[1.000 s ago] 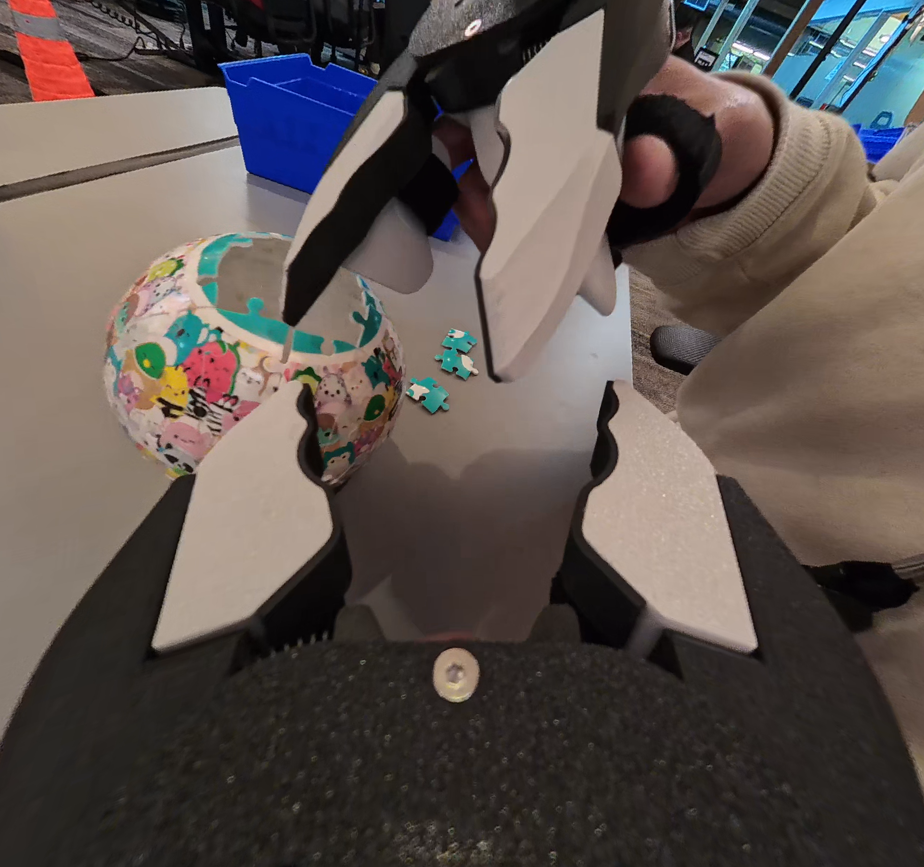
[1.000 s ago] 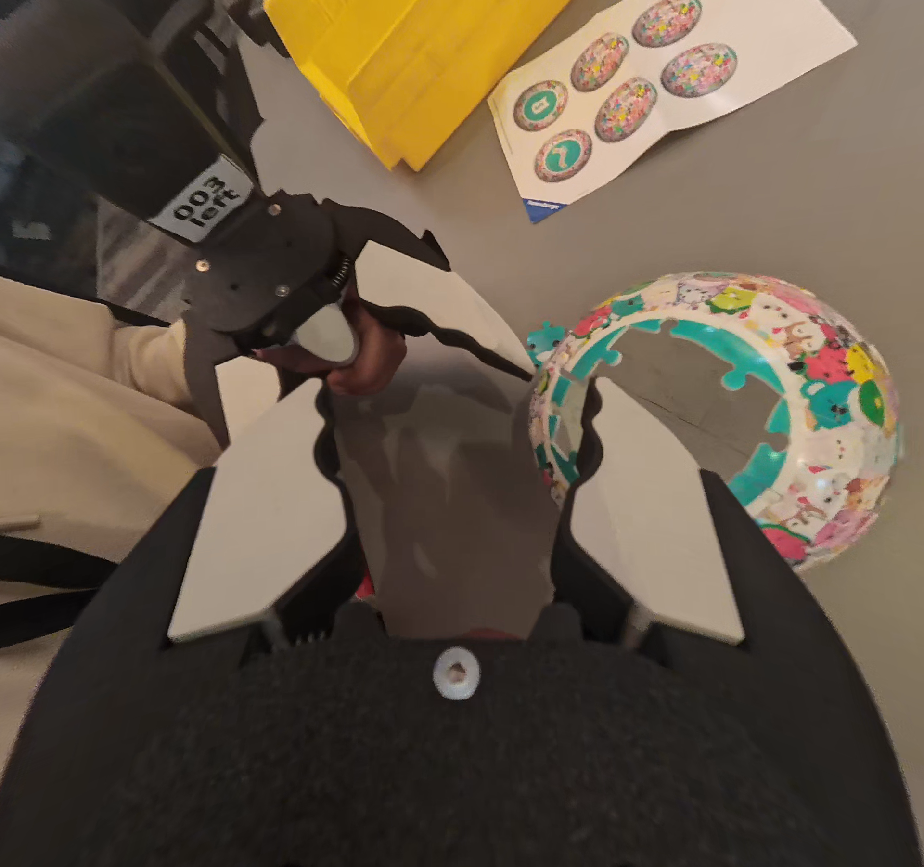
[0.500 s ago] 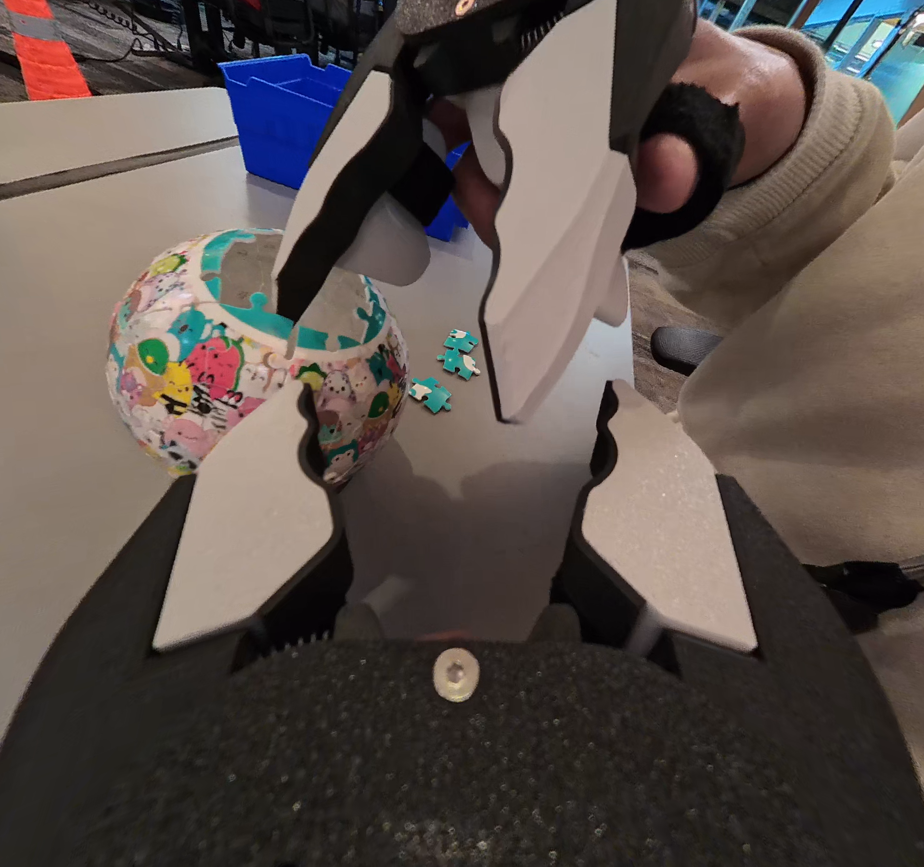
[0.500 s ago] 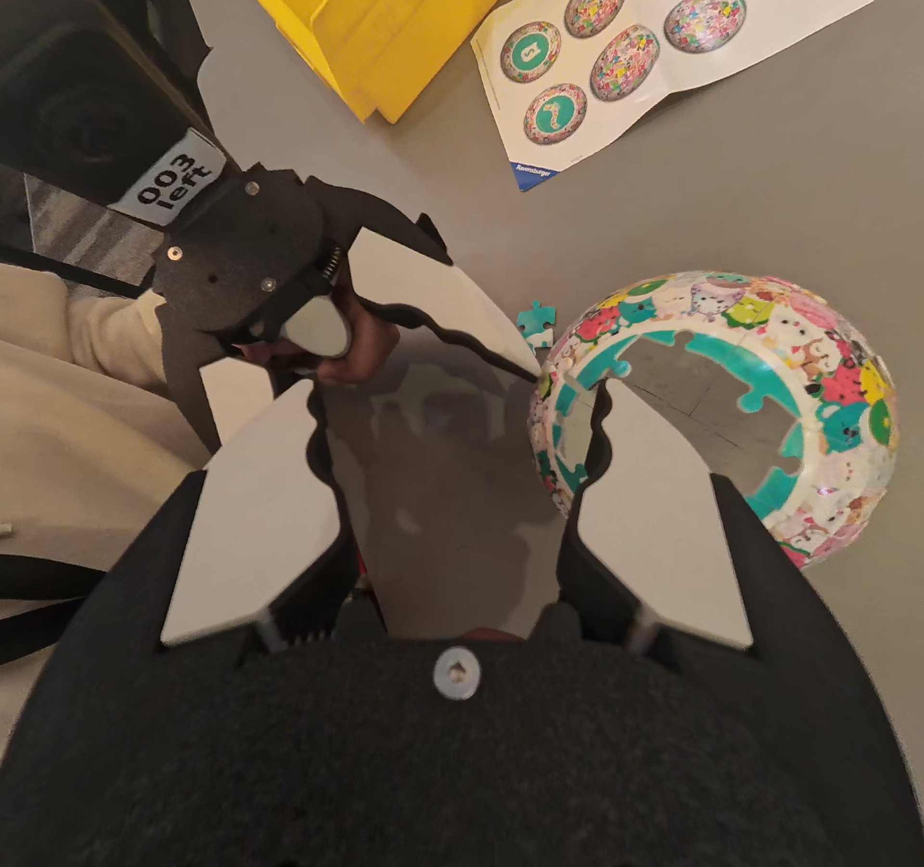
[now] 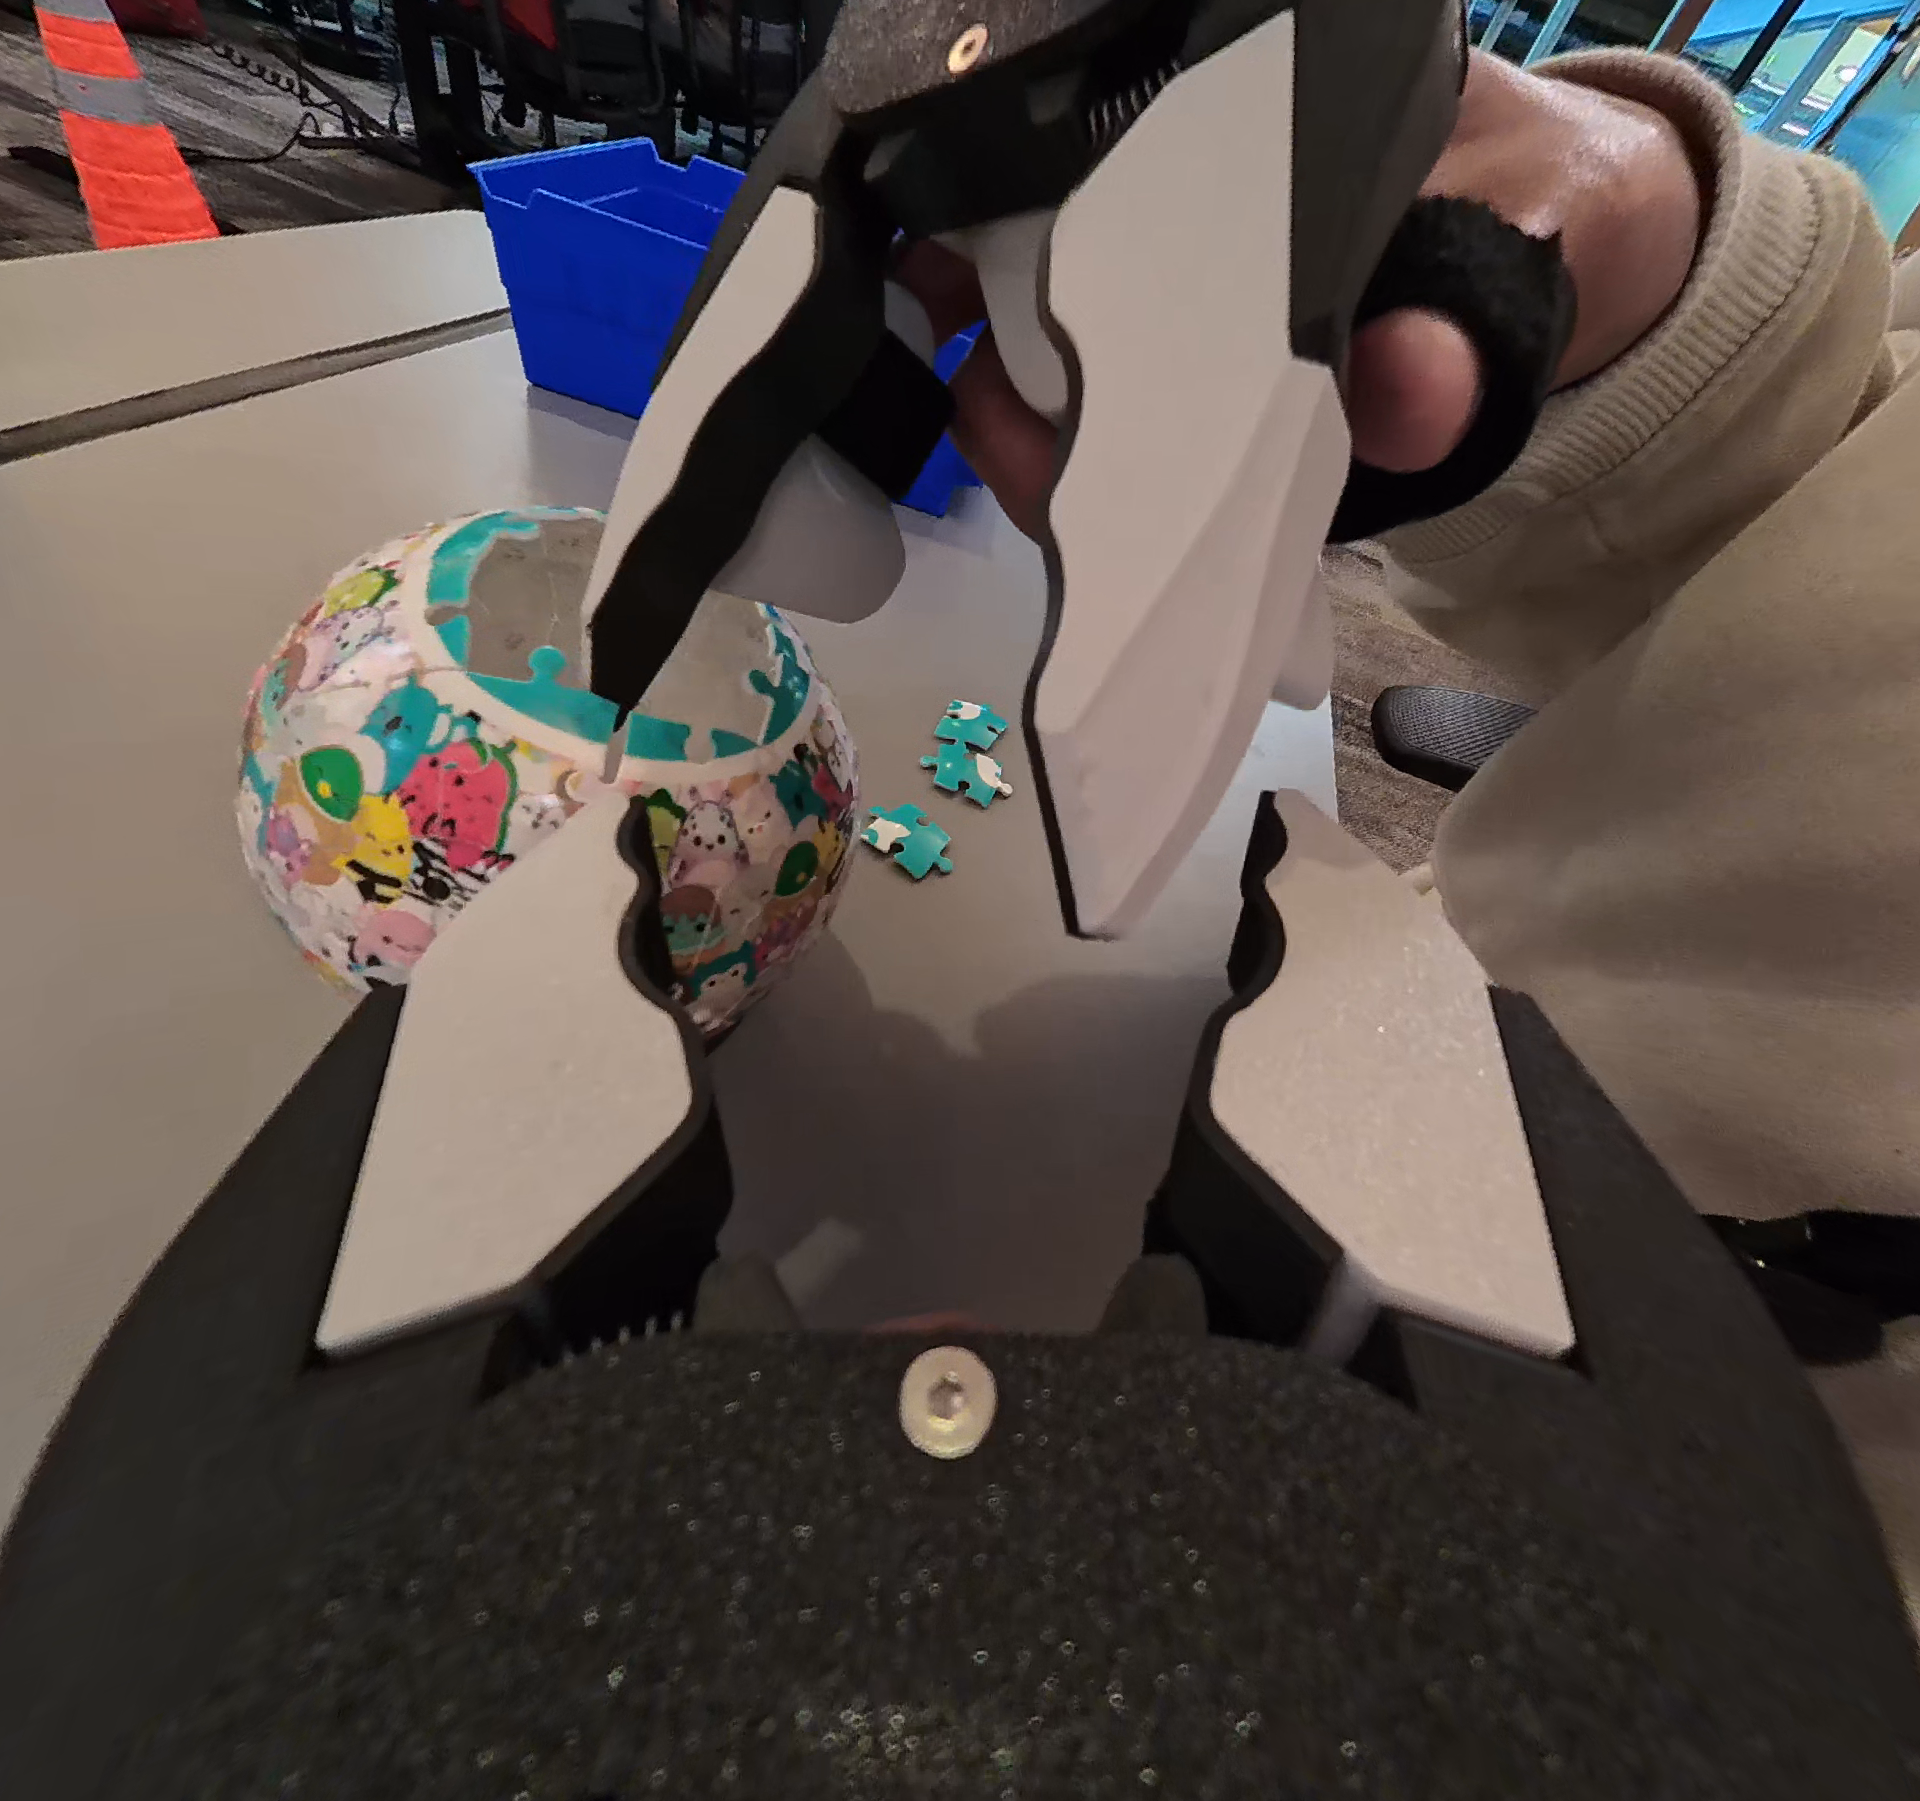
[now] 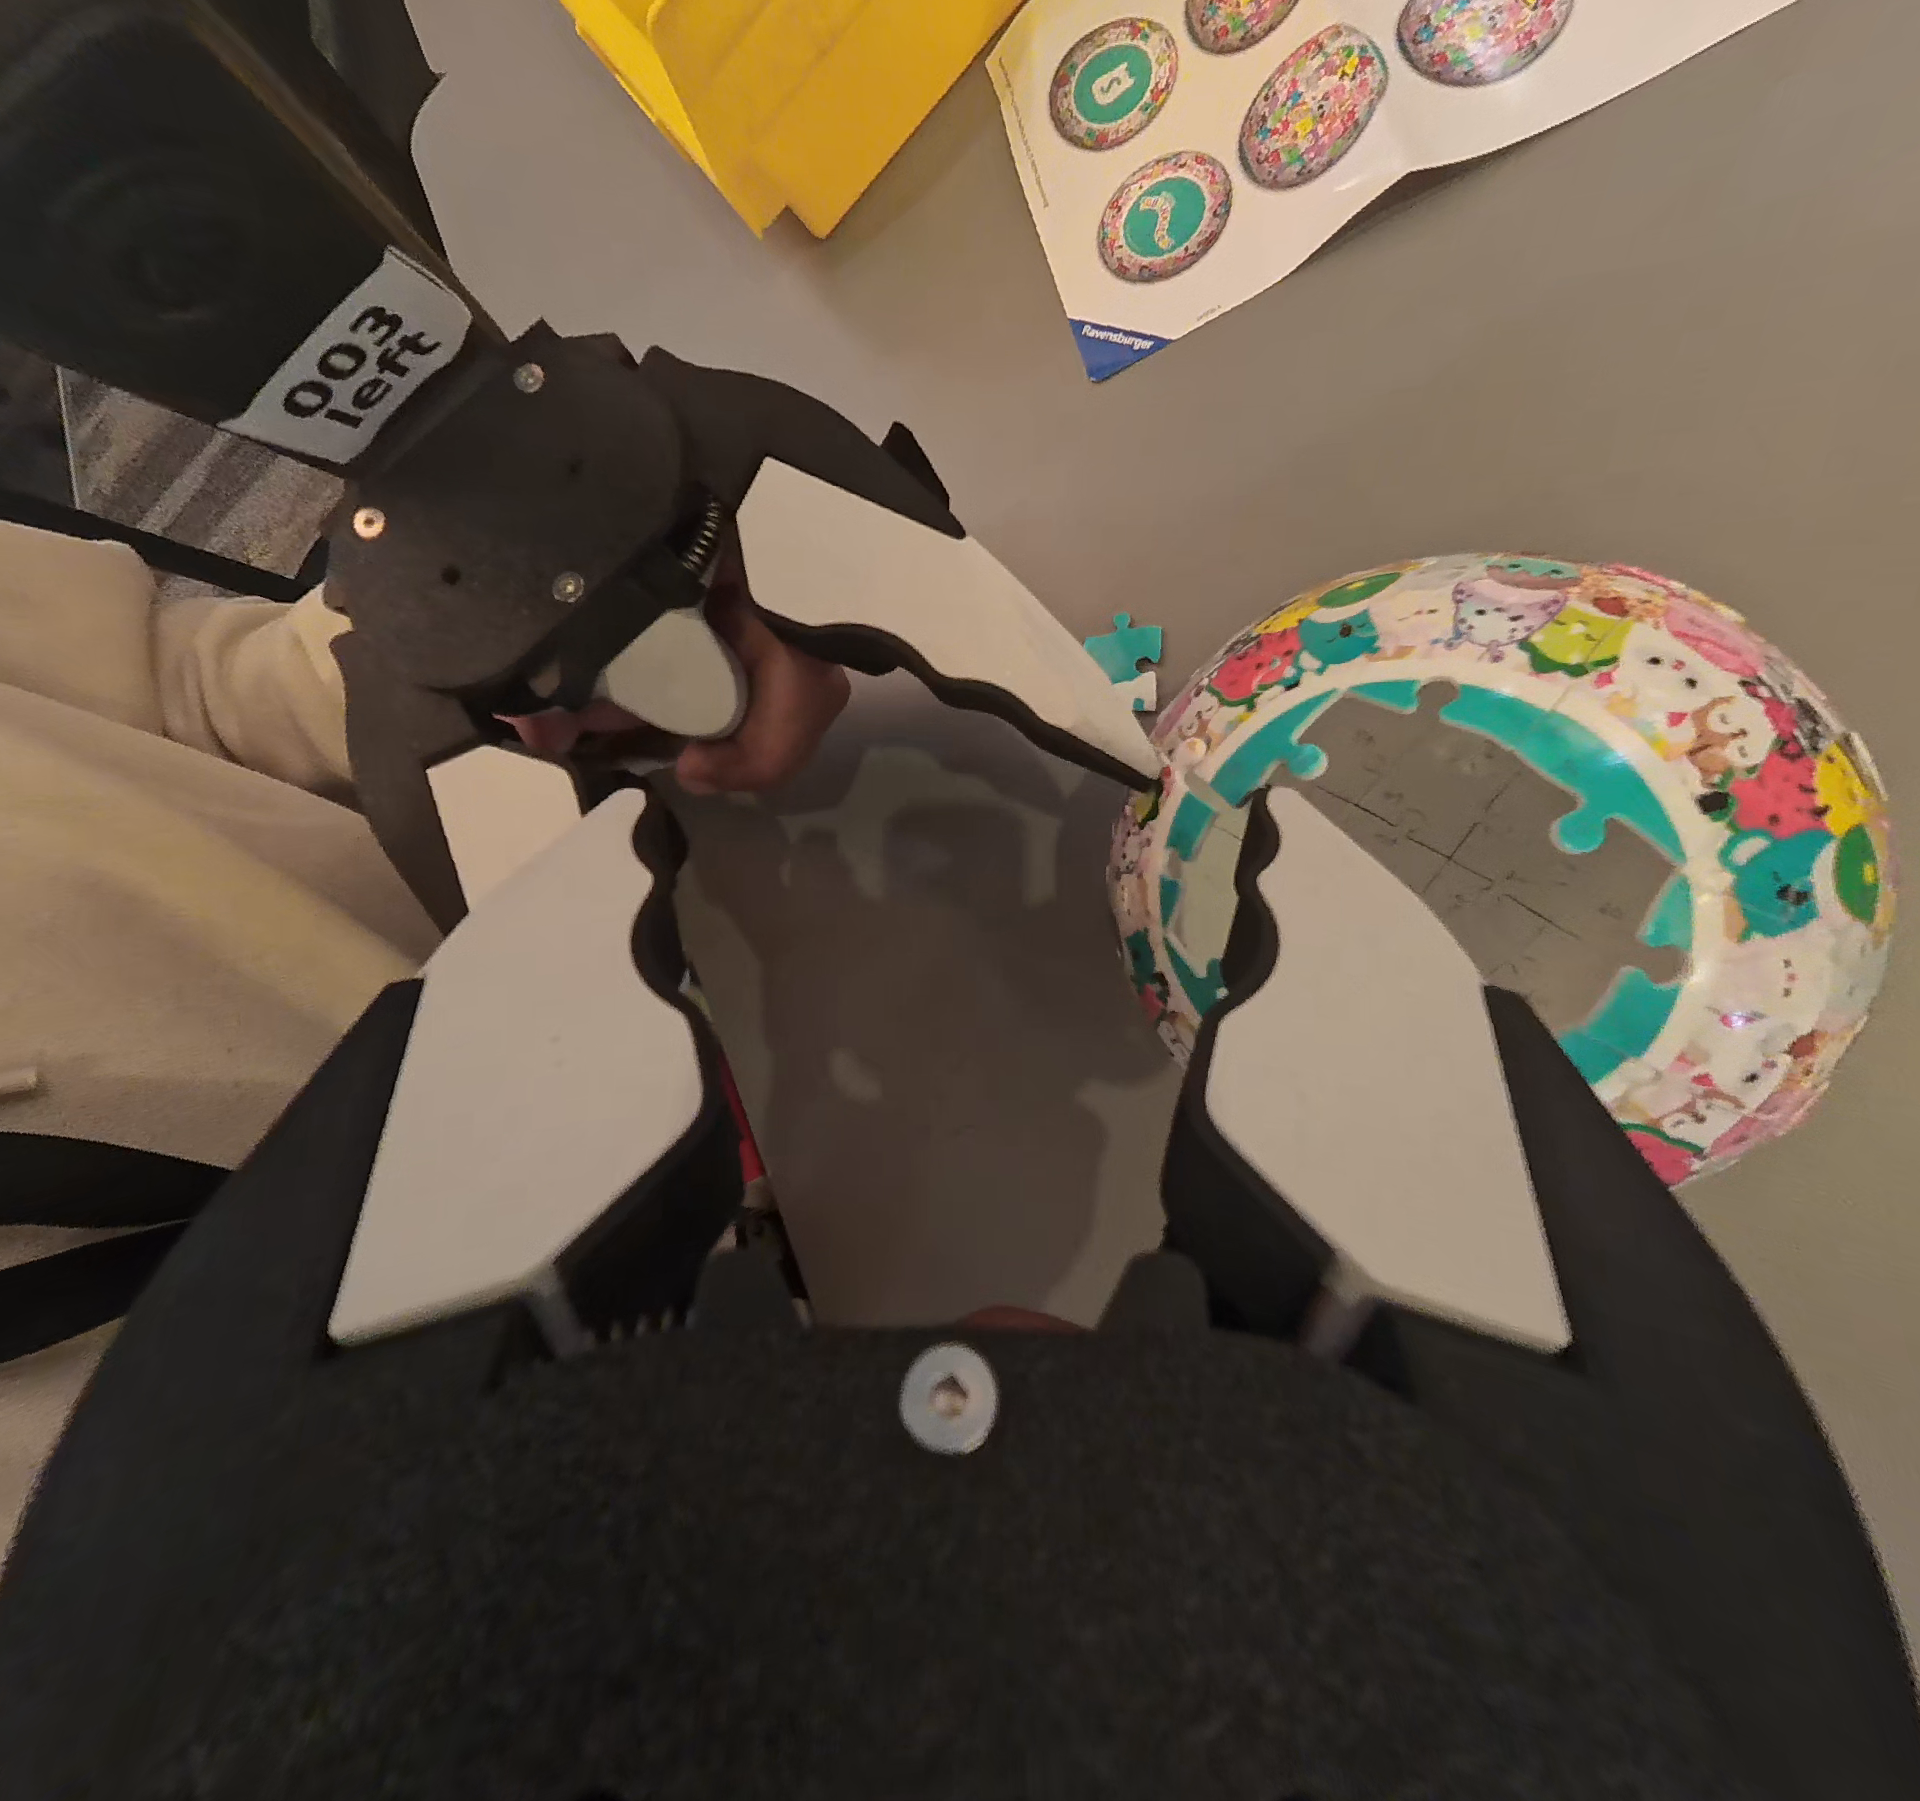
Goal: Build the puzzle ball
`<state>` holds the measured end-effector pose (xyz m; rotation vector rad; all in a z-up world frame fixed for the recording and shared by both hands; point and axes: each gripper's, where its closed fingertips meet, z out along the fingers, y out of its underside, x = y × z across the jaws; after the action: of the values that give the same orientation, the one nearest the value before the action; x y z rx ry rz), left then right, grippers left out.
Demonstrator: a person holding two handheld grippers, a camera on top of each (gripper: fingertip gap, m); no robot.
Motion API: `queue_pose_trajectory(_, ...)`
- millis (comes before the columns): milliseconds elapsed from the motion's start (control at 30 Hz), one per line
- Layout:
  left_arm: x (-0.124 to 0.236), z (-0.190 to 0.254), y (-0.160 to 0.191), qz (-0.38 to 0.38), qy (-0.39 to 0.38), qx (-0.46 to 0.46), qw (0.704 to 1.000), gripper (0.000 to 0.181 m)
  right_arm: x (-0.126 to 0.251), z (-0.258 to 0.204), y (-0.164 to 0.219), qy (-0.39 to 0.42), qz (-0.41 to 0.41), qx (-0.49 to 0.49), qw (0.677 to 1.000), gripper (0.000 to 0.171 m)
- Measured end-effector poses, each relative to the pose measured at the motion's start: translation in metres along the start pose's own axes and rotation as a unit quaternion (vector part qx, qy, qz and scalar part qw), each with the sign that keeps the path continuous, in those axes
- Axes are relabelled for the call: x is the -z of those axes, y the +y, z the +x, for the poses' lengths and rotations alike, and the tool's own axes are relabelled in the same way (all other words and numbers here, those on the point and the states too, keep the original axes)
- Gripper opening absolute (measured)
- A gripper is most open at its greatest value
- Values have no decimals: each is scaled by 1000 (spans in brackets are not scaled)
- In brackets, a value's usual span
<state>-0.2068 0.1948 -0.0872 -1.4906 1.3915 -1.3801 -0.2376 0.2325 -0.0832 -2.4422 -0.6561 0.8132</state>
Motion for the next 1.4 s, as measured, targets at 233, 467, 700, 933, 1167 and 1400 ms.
queue_pose_trajectory(233,-2,-1,-2,0,-2,-2,1000,104,-2,-2,2,-1,-9,6,1000,103)
queue_pose_trajectory(467,7,-4,2,1,-8,10,1000,108,-1,10,6,50,-26,27,998,79)
queue_pose_trajectory(700,48,-22,10,56,-55,85,993,104,-4,30,0,126,-13,-14,992,60)
queue_pose_trajectory(933,56,-11,14,85,-55,107,989,104,-2,38,-4,137,12,-76,988,36)
queue_pose_trajectory(1167,62,-14,22,72,-62,102,990,104,-4,47,0,175,-23,-91,980,26)
queue_pose_trajectory(1400,49,0,23,72,-8,125,989,103,-5,52,-1,198,-58,-102,973,23)
